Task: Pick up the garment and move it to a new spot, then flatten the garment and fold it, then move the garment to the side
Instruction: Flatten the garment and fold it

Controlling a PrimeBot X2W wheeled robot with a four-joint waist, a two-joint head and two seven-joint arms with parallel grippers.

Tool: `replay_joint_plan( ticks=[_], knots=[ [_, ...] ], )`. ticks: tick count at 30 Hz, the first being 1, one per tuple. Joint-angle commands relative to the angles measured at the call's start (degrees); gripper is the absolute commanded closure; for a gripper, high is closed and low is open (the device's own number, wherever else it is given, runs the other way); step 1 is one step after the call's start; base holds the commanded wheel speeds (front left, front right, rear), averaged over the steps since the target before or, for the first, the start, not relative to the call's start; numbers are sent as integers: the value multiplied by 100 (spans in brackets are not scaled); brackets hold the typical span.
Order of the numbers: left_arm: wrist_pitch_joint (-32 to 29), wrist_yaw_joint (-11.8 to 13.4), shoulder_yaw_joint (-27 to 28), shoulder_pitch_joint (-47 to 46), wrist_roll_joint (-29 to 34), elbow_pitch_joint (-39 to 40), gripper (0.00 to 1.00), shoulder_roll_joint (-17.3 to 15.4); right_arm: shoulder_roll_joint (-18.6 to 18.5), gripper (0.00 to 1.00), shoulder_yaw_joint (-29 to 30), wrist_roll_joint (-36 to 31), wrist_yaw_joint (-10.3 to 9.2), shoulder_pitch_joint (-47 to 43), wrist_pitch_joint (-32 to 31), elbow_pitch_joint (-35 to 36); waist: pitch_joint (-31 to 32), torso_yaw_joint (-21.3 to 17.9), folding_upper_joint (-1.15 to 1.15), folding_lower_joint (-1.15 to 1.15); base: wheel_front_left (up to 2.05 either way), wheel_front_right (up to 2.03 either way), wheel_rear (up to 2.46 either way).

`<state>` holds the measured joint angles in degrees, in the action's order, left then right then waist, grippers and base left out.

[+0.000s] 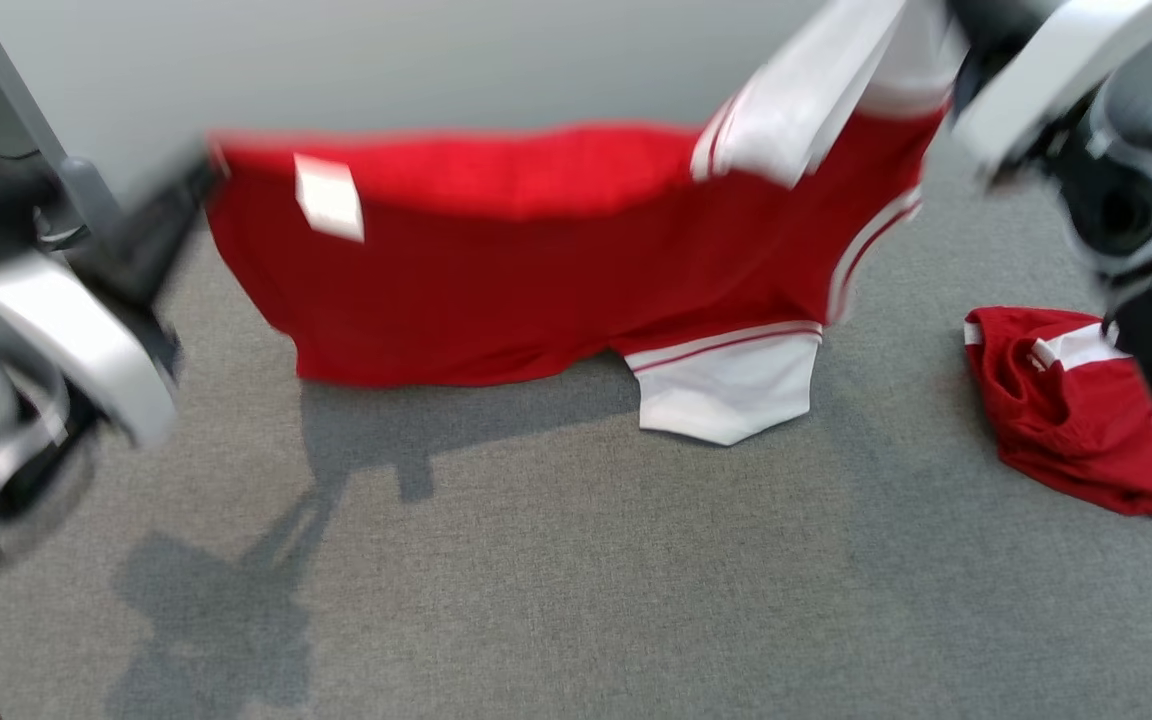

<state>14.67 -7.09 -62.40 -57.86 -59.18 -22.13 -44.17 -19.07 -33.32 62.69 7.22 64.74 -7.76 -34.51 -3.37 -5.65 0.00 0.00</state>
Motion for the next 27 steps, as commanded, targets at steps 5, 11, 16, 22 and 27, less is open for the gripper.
replay_joint_plan(
  ticks=[5, 11, 16, 22, 27],
  knots=[
    [-323, -38, -473, 888, -824, 378, 100, -499, -513, 100, -573, 746, 26, -1071, -1402, 857, 243, 32, 0, 0, 0, 0, 0],
    [-954, -39, -843, 1568, -1499, 951, 100, -826, -1251, 100, -1005, 1668, 26, -2137, -2690, 2148, 389, 58, 0, 0, 0, 0, 0],
    [-1672, -39, -939, 1634, -1695, 1694, 100, -1260, -1918, 100, -907, 2326, 26, -2601, -3362, 3123, 437, 95, 0, 0, 0, 0, 0],
    [-2759, 94, -943, 1368, -2123, 2721, 100, -1798, -2651, 100, -648, 2833, 26, -2788, -3814, 4077, 76, 93, 0, 0, 0, 0, 0],
    [-3699, 215, -989, 1332, -2758, 3091, 100, -1602, -2778, 100, -875, 2838, 26, -2893, -4055, 3979, -781, 94, 0, 0, 0, 0, 0]
  ],
)
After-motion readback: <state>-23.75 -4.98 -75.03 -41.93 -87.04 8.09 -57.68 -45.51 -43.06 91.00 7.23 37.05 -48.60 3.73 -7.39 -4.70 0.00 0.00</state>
